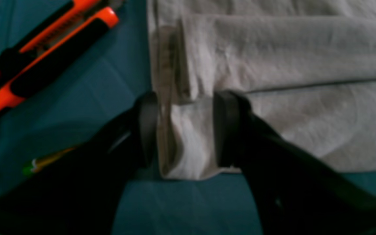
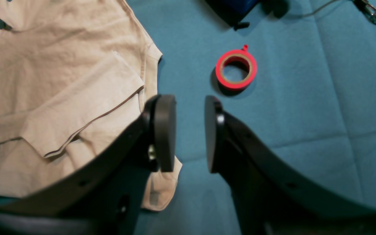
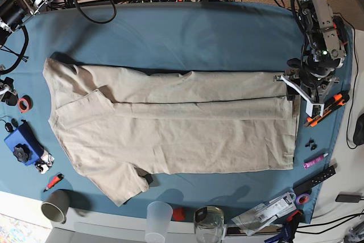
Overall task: Fold the T-shirt properly
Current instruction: 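Open the left gripper and raise it off the fold, then lower both grippers to the folded edge and grasp it again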
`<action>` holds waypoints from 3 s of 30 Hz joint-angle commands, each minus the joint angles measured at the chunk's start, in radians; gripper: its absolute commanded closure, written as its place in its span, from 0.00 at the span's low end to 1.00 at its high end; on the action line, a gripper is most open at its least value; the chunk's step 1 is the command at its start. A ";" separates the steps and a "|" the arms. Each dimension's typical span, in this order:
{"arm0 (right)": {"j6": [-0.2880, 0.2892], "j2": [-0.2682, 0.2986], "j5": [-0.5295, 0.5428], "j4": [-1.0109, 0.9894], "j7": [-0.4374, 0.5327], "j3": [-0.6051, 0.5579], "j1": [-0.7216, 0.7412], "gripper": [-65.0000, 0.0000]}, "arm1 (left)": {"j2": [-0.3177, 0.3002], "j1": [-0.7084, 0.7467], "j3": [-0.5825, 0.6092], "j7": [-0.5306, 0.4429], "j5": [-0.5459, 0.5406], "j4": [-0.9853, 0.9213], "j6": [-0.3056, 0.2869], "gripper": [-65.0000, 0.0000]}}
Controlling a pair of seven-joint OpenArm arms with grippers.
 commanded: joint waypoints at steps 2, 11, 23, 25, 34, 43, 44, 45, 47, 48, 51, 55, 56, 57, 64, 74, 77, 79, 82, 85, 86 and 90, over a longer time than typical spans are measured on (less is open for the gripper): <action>0.003 0.031 0.013 0.007 0.047 -0.016 0.016 0.76 | -0.011 -0.014 -0.002 -0.015 -0.008 0.026 -0.001 0.60; -0.018 0.029 0.038 -0.018 0.113 -0.160 0.016 0.76 | -0.013 -0.013 -0.002 0.016 -0.085 0.089 -0.026 0.60; -0.016 -0.136 0.062 -0.018 0.130 -0.122 -0.011 0.76 | -0.013 -0.010 -0.002 0.046 -0.196 0.089 -0.080 0.60; -0.013 -0.134 0.062 -0.018 0.129 -0.115 -0.018 0.76 | -0.013 -0.007 -0.002 0.050 -0.218 0.089 -0.080 0.60; -0.016 -0.136 0.047 -0.018 0.157 -0.108 -0.140 0.76 | -0.013 0.010 -0.002 0.097 -0.341 0.105 -0.158 0.60; -0.061 -0.136 -0.043 -0.018 0.154 -0.099 -0.172 0.76 | -0.020 0.085 -0.005 0.076 -0.245 0.255 -0.157 0.60; -0.063 -0.136 -0.055 -0.018 0.148 -0.099 -0.172 0.76 | -0.030 0.099 -0.005 0.070 -0.230 0.268 -0.157 0.60; -0.064 -0.135 -0.059 -0.018 0.134 -0.099 -0.172 0.76 | -0.041 0.113 -0.005 0.064 -0.224 0.280 -0.156 0.60; -0.064 -0.135 -0.058 -0.017 0.105 -0.097 -0.172 0.76 | -0.068 0.142 -0.005 0.058 -0.216 0.298 -0.140 0.60; -0.064 -0.134 -0.058 -0.017 0.100 -0.096 -0.172 0.76 | -0.081 0.151 -0.005 0.058 -0.213 0.303 -0.135 0.60; -0.064 -0.130 -0.058 -0.013 0.100 -0.096 -0.172 0.76 | -0.111 0.170 -0.005 0.059 -0.171 0.306 -0.115 0.60; -0.064 -0.127 -0.058 0.023 0.104 -0.096 -0.172 0.76 | -0.127 0.185 -0.020 0.059 -0.171 0.306 -0.094 0.60; -0.064 -0.127 -0.058 0.038 0.105 -0.095 -0.172 0.76 | -0.127 0.187 -0.025 0.060 -0.177 0.306 -0.094 0.60; -0.064 -0.127 -0.058 0.056 0.105 -0.092 -0.172 0.76 | -0.127 0.189 -0.028 0.059 -0.179 0.306 -0.094 0.60; -0.093 -0.130 -0.176 0.126 0.161 -0.047 -0.172 0.76 | -0.127 0.189 -0.029 0.060 -0.179 0.307 -0.094 0.60; -0.046 -0.164 -0.200 0.124 0.159 -0.047 -0.173 0.75 | -0.127 0.189 -0.029 0.060 -0.179 0.307 -0.094 0.60; -0.045 -0.166 -0.200 0.087 0.159 -0.047 -0.183 0.67 | -0.127 0.189 -0.029 0.060 -0.182 0.307 -0.095 0.60; -0.043 -0.166 -0.199 0.061 0.155 -0.047 -0.190 0.60 | -0.127 0.189 -0.029 0.060 -0.182 0.307 -0.095 0.60; 0.003 -0.164 -0.183 0.058 0.141 -0.047 -0.200 0.59 | -0.127 0.189 -0.029 0.059 -0.182 0.306 -0.095 0.60; 0.004 -0.151 -0.144 0.058 0.107 -0.047 -0.199 0.59 | -0.127 0.189 -0.029 0.059 -0.182 0.306 -0.098 0.60; 0.004 -0.146 -0.143 0.058 0.108 -0.047 -0.199 0.59 | -0.127 0.189 -0.029 0.059 -0.182 0.306 -0.098 0.60; 0.002 -0.133 -0.153 0.058 0.154 -0.044 -0.200 0.59 | -0.127 0.189 -0.029 0.058 -0.182 0.306 -0.098 0.60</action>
